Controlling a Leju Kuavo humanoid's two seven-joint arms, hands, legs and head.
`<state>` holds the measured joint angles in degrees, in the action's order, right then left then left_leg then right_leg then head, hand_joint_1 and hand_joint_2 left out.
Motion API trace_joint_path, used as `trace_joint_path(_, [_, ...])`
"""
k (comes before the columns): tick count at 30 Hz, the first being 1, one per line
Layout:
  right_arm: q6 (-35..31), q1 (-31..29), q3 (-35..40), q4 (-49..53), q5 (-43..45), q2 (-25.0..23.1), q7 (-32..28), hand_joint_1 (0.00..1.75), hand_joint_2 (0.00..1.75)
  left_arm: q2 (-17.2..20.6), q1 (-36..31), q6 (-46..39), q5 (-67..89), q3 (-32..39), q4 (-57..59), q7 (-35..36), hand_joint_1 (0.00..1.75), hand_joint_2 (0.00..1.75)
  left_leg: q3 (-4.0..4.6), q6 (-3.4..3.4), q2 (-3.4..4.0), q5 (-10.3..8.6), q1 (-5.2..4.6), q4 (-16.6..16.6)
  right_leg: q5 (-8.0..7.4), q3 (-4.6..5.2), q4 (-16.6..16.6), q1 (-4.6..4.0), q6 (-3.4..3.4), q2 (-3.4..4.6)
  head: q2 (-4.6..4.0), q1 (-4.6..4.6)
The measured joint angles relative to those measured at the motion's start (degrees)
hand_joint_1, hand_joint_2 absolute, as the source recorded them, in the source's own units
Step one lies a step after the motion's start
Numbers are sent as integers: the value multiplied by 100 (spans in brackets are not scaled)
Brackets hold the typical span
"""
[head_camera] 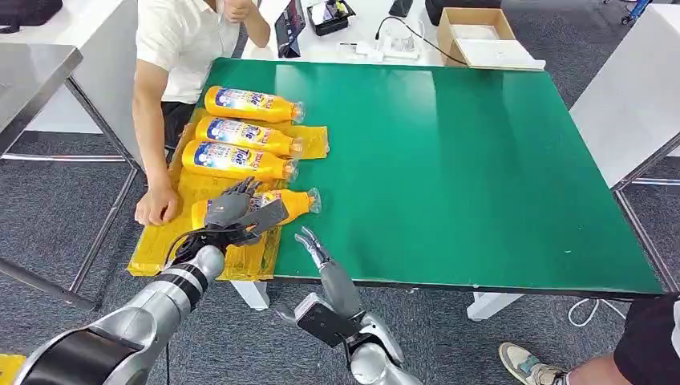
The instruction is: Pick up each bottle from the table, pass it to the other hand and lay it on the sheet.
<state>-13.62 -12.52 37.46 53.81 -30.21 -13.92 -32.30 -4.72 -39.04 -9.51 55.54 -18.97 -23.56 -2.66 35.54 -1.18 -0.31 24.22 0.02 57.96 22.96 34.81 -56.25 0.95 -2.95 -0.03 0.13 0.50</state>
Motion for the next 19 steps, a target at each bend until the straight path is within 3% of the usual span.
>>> trace_joint_path(11, [-266, -2, 70, -244, 100, -52, -170, 0, 175, -28, 16, 934, -1424, 372, -208, -1209, 0, 175, -5, 0, -12, -1, 0, 0, 1, -7, 1, 1, 1, -4, 0, 0])
trace_joint_path(14, [-324, 17, 70, -276, 155, -48, -238, 0, 175, -55, 292, 1345, -2531, 586, -678, -1658, 0, 175, -3, 0, -5, 0, 0, 0, 1, -5, 1, 0, 1, -3, 0, 0])
trace_joint_path(19, [-332, 190, 52, -188, 486, -26, -475, 0, 175, -74, 1088, 1907, -4680, 824, -1975, -1668, 0, 175, 1, 6, 5, 7, 0, 0, 5, 4, 1, 0, 3, 0, 0, 0])
